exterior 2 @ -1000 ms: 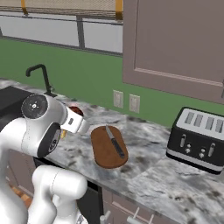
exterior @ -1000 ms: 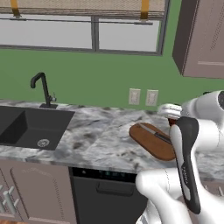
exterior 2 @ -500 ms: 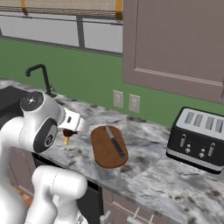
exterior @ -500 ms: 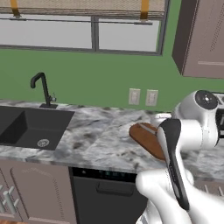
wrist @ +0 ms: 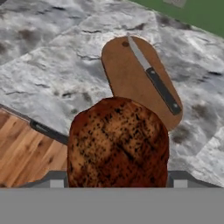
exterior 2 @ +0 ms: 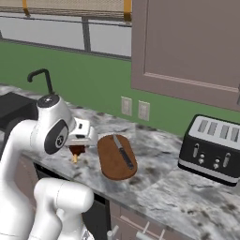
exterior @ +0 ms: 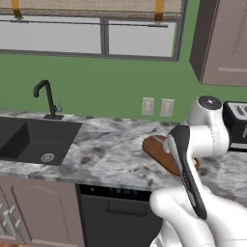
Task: Pick up the knife from the drawer and place it on the cutting board. Then place the meat from the plate to the cutting board.
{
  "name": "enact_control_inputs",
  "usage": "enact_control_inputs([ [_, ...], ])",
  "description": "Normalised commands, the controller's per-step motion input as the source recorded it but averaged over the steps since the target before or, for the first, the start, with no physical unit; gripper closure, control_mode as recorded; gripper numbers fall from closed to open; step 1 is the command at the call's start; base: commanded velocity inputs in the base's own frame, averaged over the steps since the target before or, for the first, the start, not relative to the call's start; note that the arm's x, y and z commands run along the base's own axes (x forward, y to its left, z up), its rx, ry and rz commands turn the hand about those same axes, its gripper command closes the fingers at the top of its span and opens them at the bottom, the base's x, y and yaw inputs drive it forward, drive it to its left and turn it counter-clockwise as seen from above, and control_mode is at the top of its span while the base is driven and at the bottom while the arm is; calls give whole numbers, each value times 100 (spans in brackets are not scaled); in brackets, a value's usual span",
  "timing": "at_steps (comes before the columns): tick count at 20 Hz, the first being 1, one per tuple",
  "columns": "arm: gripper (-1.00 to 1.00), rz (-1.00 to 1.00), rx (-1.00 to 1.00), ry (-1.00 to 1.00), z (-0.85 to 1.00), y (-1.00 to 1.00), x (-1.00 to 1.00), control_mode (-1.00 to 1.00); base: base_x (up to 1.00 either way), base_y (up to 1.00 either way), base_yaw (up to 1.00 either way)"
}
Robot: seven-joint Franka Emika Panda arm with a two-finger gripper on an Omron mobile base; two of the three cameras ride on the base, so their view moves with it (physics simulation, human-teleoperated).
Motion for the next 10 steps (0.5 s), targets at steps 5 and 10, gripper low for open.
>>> enact_control_inputs([
  [5,100,20,-5,11,-20,0,18,-100,0,0,0],
  [10,100,12,-11,4,-36,0,36,-100,0,0,0],
])
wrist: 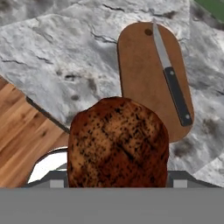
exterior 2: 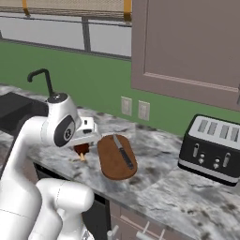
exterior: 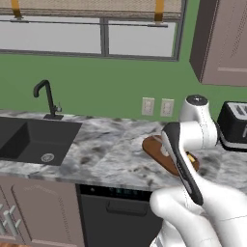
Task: Pick up the knife from the drawer and place it on the cutting board. Then place the meat from the plate to the cutting board.
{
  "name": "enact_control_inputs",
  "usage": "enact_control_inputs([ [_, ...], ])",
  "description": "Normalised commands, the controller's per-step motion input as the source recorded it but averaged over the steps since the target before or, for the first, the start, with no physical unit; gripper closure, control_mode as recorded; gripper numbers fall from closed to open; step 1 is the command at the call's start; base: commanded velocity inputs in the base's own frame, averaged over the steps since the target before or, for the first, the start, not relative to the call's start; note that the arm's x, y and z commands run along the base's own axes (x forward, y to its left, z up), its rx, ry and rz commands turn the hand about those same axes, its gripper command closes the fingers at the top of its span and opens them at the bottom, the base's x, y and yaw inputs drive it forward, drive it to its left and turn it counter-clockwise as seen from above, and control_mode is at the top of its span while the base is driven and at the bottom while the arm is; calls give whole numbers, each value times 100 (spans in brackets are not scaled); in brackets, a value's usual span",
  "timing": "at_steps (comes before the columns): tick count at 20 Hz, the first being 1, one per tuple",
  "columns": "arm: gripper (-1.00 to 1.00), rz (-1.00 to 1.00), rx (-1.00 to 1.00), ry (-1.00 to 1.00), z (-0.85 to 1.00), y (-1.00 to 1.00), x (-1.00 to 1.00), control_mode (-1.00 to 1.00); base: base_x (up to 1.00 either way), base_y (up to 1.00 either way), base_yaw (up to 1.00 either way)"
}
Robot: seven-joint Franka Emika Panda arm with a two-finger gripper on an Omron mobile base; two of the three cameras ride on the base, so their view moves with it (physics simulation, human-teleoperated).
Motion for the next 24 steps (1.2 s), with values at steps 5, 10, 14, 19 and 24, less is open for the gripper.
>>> enact_control_inputs([
  [5,100,10,-4,3,-21,-13,29,-100,0,0,0],
  [10,100,10,-1,0,-18,-24,22,-100,0,0,0],
  [14,100,9,0,0,-39,-17,15,-100,0,0,0],
  [19,100,7,0,0,-48,-2,19,-100,0,0,0],
  [24,100,5,0,0,-40,-3,35,-100,0,0,0],
])
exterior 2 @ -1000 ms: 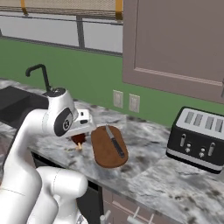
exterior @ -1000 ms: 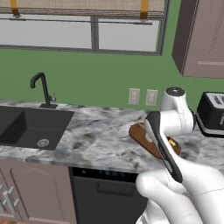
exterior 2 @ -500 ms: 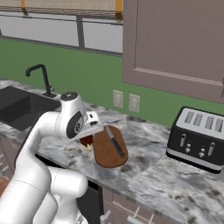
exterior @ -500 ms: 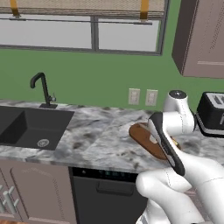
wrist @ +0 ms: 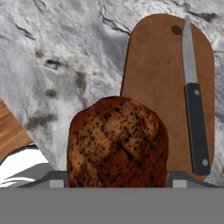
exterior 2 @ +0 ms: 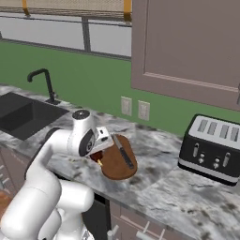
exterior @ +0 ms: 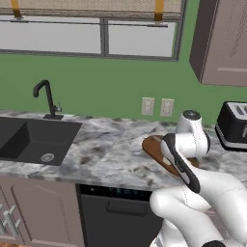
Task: Pick up the knife from the drawer and place it on the cutting board. Then place the meat from the plate to the cutting board.
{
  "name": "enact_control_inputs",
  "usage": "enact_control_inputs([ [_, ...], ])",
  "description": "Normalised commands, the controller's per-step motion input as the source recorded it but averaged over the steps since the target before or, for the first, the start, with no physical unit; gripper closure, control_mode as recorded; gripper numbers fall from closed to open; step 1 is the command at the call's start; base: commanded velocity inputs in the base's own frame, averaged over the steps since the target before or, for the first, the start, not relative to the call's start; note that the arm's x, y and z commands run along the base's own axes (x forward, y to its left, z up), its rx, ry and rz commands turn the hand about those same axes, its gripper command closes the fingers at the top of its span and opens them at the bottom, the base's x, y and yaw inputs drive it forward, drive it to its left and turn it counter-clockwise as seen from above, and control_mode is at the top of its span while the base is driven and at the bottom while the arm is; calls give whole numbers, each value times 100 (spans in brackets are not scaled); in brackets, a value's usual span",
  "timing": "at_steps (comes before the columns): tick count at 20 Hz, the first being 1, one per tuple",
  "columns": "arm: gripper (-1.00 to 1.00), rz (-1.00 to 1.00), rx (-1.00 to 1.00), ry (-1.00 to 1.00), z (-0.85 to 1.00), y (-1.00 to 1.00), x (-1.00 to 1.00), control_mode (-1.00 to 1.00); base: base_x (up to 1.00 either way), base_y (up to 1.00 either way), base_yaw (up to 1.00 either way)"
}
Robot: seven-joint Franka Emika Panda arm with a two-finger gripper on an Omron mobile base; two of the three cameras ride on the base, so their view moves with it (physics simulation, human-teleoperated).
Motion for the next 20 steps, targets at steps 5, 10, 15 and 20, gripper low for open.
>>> enact_control_inputs([
  [5,100,4,0,0,-26,-13,39,-100,0,0,0],
  [10,100,5,0,1,-22,-16,41,-100,0,0,0],
  [15,100,5,0,1,-22,-13,40,-100,0,0,0],
  [20,100,6,0,1,-22,-10,40,-100,0,0,0],
])
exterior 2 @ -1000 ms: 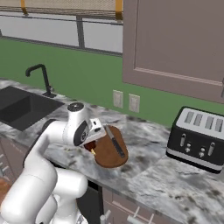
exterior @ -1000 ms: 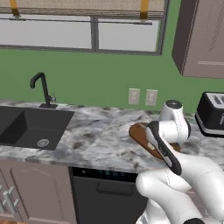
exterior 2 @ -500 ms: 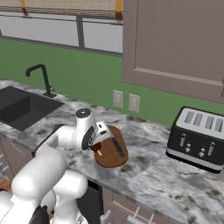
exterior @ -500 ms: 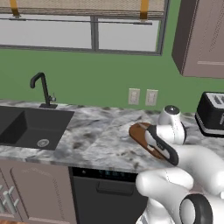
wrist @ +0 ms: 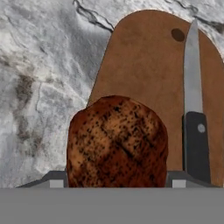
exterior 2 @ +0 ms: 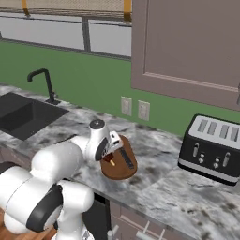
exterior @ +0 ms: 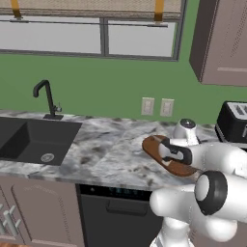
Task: Pick up the knife from the drawer and place it on the cutting board. Then place the meat from the plate to the cutting board.
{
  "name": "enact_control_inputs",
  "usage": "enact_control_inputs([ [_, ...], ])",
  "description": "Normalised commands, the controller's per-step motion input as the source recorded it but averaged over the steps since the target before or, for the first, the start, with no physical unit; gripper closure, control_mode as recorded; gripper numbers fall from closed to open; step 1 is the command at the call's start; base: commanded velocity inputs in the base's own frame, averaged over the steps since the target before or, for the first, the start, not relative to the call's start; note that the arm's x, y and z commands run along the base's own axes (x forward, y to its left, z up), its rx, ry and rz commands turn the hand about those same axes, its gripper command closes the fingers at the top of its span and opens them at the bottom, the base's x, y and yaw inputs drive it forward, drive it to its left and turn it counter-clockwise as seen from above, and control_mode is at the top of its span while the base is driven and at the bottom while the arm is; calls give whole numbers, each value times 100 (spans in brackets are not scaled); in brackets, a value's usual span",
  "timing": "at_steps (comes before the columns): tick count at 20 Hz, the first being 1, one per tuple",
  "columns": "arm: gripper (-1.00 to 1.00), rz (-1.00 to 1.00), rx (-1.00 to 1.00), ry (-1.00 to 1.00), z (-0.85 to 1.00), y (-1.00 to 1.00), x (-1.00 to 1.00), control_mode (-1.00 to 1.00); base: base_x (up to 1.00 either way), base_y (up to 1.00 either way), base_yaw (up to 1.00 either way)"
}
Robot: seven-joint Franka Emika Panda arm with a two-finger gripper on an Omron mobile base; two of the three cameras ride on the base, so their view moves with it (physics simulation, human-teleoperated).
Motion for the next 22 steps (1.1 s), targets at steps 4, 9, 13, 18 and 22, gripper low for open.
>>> enact_control_inputs([
  [4,100,6,0,3,-24,-7,41,-100,0,0,0],
  [9,100,1,0,6,-20,0,24,-100,0,0,0],
  [13,100,0,0,8,-21,0,20,-100,0,0,0],
  [18,100,0,0,6,-20,0,17,-100,0,0,0],
  [22,-100,0,0,0,0,0,0,-100,0,0,0],
])
